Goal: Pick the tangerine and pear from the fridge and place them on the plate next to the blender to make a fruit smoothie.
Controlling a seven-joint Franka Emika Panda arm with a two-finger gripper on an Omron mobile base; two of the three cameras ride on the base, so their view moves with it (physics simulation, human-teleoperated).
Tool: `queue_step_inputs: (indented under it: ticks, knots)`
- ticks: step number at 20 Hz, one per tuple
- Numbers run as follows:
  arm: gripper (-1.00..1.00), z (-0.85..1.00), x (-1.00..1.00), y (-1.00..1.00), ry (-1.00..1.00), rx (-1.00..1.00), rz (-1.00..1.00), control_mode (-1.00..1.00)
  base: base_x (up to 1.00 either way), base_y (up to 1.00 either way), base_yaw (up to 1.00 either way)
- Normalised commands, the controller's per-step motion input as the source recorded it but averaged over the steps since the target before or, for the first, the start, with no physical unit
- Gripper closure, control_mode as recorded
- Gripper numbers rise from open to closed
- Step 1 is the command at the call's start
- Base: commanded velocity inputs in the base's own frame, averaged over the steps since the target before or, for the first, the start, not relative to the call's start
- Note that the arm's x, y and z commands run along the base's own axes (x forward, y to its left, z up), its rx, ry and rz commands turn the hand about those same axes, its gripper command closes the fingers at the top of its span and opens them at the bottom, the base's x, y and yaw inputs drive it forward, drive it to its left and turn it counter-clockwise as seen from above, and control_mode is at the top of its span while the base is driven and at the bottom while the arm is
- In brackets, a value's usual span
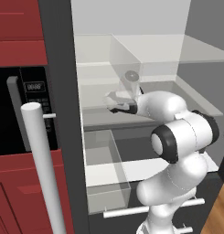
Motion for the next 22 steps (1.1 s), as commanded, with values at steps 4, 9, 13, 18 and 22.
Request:
queue_step_inputs:
  ticks: [4,9,13,18,22]
  knots:
    - [1.00,-0.01,0.00,0.00,-0.01,0.00,0.00,-1.00,0.00,0.00,0.00]
    - [1.00,-0.01,-0.46,0.00,-0.10,0.00,0.00,-1.00,0.00,0.00,0.00]
    - [1.00,0.12,-0.87,0.00,-0.25,0.00,0.00,-1.00,0.00,0.00,0.00]
    - [1.00,0.70,-1.00,0.00,-0.32,-0.06,0.00,-1.00,0.00,0.00,0.00]
    - [1.00,0.99,-1.00,0.00,-0.14,-0.06,0.00,-1.00,0.00,0.00,0.00]
